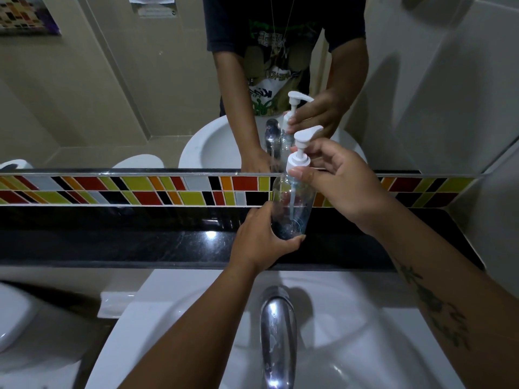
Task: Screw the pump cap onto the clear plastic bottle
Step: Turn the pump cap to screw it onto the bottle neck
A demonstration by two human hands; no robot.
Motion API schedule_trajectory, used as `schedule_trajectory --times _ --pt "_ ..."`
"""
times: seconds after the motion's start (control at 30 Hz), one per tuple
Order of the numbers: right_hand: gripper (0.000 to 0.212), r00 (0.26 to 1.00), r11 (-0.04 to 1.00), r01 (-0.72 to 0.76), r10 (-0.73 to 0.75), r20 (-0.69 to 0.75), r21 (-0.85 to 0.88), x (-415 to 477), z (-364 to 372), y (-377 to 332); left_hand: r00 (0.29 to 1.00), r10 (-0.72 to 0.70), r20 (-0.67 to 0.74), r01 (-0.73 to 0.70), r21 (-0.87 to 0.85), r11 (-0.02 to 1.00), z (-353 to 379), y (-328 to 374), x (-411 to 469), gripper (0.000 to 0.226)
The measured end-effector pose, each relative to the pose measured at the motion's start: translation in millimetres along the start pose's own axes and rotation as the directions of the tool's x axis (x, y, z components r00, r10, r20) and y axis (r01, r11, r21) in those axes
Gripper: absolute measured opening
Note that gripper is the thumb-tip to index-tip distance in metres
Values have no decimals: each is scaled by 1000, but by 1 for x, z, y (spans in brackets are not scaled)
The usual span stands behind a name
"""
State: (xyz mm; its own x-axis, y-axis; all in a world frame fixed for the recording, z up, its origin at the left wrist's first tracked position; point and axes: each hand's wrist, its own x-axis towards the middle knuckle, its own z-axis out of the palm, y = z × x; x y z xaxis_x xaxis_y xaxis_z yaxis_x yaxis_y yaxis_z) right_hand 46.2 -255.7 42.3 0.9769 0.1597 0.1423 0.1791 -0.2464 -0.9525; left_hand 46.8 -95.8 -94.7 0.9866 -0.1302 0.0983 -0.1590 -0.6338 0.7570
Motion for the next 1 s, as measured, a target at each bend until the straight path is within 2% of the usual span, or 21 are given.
schedule_trajectory --times 0.17,0.3,0.37,0.43,0.53,0.67,0.8,0.9,1.0 --pt "56 996 999 22 -25 -91 -32 4 12 -2 1000 -9 -7 9 -5 1000 1 1 1 67" --pt "78 1000 999 -8 8 -14 -32 2 8 0 1000 -9 -6 9 -8 1000 1 1 0 66" --pt "72 999 1000 -20 19 35 23 0 4 1 1000 -11 -6 11 -5 1000 1 1 0 65" --pt "53 998 997 -24 20 63 68 -2 2 0 1000 -14 -6 14 0 1000 1 1 1 66" --pt "39 999 996 -4 1 41 85 -3 2 0 1000 -12 -6 12 5 1000 1 1 1 66" --pt "37 999 1000 17 -18 -49 -17 2 8 4 1000 -11 1 11 0 1000 1 1 1 68" --pt "47 993 998 15 -22 -118 -54 4 15 3 1000 -7 -4 7 5 1000 0 1 1 65" --pt "53 999 1000 -8 8 -42 7 1 9 3 1000 -2 0 2 4 1000 0 1 1 65" --pt "47 999 999 -32 31 38 27 -1 3 2 1000 -7 2 7 6 1000 0 0 1 66"
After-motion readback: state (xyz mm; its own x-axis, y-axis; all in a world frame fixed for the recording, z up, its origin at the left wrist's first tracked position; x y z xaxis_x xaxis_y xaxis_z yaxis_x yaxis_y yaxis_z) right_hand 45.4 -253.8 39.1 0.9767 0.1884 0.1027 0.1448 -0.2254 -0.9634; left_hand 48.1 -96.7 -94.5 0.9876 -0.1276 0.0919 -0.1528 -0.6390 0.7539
